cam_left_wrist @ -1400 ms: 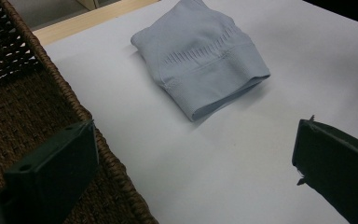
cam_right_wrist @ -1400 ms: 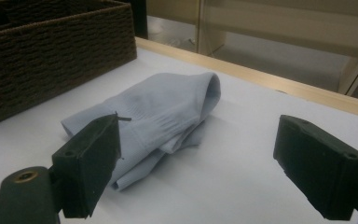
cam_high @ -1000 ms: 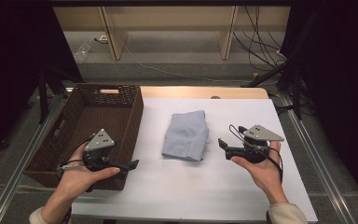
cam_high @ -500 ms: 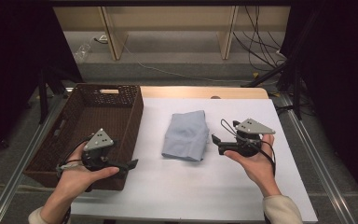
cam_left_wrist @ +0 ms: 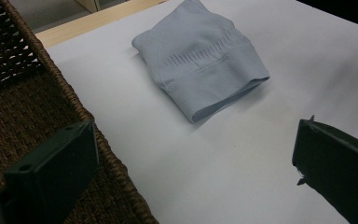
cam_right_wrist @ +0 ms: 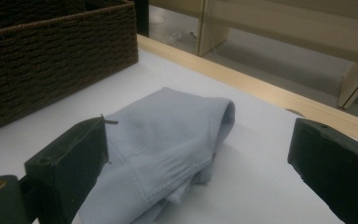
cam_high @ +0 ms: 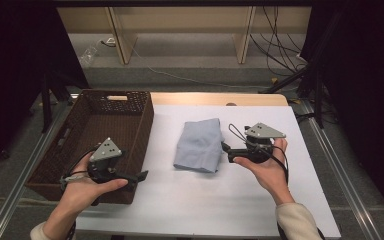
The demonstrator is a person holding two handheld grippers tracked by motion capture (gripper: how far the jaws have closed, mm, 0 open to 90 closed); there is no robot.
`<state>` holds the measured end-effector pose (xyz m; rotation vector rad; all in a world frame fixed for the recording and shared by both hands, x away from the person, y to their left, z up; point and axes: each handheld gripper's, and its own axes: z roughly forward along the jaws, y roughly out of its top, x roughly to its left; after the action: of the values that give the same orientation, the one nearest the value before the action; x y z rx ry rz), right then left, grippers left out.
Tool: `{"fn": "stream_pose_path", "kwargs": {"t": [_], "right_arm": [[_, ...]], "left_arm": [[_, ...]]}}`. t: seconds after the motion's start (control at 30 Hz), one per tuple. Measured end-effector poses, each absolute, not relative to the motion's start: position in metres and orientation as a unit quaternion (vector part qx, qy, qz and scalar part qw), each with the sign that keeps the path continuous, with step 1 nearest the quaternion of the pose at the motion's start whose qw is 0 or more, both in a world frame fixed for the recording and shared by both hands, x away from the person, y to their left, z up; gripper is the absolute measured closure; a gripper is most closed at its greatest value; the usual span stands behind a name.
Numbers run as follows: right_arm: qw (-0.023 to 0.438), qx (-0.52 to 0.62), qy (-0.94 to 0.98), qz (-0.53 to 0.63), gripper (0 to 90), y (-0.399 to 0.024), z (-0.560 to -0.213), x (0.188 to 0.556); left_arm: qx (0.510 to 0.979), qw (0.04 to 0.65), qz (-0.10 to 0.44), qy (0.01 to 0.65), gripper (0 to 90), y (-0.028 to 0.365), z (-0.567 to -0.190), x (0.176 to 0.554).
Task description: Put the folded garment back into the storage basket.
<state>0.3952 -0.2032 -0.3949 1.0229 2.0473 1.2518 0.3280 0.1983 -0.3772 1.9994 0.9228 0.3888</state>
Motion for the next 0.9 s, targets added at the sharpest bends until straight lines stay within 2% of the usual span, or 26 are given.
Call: {"fn": "stream_pose_path", "kwargs": {"t": [0.9], "right_arm": [[0.255,0.380,0.763,0.456,5.0,-0.185,-0.398,0.425]], "left_arm": [[0.802,0.440,0.159,0.372,0.0,0.200,-0.375,0.328]]}}
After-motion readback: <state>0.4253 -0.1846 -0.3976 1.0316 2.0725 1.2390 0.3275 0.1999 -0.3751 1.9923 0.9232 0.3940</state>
